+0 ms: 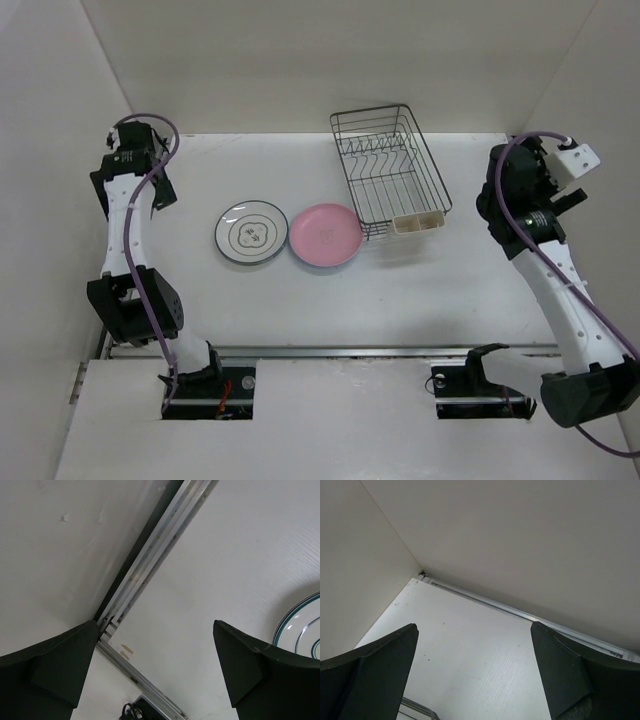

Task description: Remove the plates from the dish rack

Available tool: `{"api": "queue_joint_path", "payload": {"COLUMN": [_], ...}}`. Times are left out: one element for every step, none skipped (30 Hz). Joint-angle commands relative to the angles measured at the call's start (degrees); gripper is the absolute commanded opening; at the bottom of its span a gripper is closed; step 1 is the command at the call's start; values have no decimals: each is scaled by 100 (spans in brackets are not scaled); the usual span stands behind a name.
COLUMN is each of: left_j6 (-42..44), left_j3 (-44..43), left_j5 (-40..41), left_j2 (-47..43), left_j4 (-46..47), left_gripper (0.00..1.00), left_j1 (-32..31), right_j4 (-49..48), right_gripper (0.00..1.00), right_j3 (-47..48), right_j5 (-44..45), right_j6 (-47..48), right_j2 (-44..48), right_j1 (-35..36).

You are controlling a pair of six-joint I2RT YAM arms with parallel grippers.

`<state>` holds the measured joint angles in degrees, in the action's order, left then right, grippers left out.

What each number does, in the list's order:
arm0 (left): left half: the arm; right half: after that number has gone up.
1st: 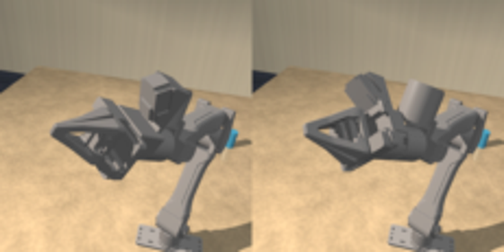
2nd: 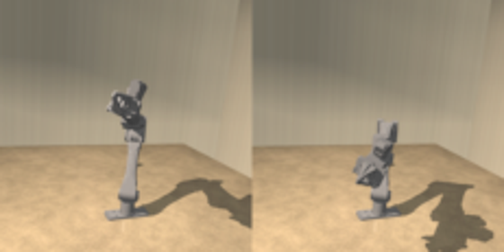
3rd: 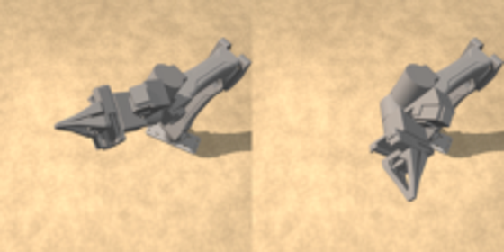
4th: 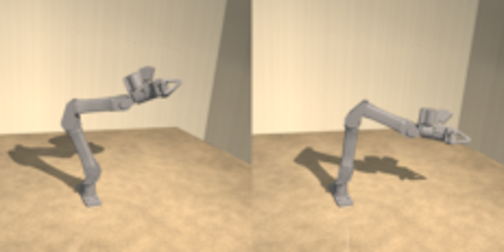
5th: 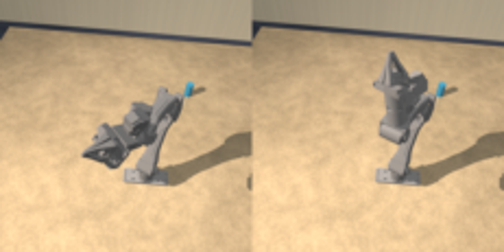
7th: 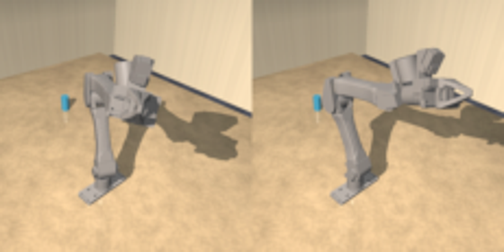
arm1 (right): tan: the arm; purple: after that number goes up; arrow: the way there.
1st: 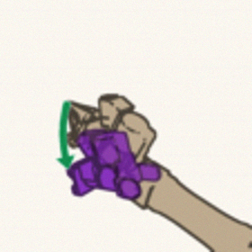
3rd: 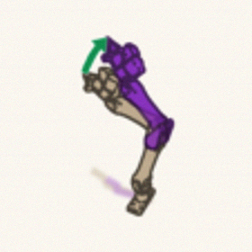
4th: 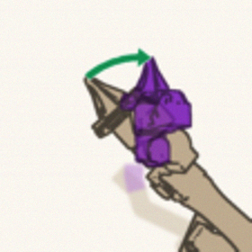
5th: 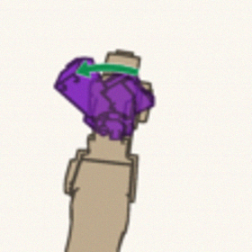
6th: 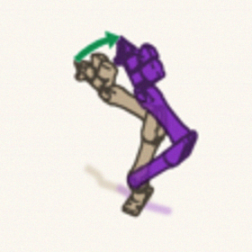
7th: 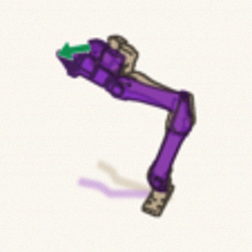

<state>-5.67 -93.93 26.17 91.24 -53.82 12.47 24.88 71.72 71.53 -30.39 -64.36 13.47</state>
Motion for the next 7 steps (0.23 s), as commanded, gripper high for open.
{"api": "queue_joint_path", "payload": {"left_j6": [-110, -110, -110, -110, -110, -57, -57], "left_j3": [243, 244, 322, 323, 392, 454, 455], "left_j5": [20, 19, -33, -33, -86, -86, -86], "left_j2": [-353, -414, -493, -493, -572, -642, -643], "left_j4": [117, 118, 118, 179, 179, 231, 232], "left_gripper": [100, 100, 100, 100, 100, 100, 100], "left_j1": [-8, -8, -8, -8, -8, -8, -8], "right_j4": [219, 219, 219, 166, 166, 166, 166], "right_gripper": [100, 100, 100, 100, 100, 100, 100], "right_j3": [184, 184, 184, 184, 184, 184, 184], "right_j5": [142, 73, 20, -50, -190, -253, -253], "right_j6": [-28, -28, -28, -28, -28, -28, -28], "right_j2": [20, 20, 20, 81, 81, 81, 81], "right_j1": [-3, -3, -3, -3, -3, -3, -3]}}
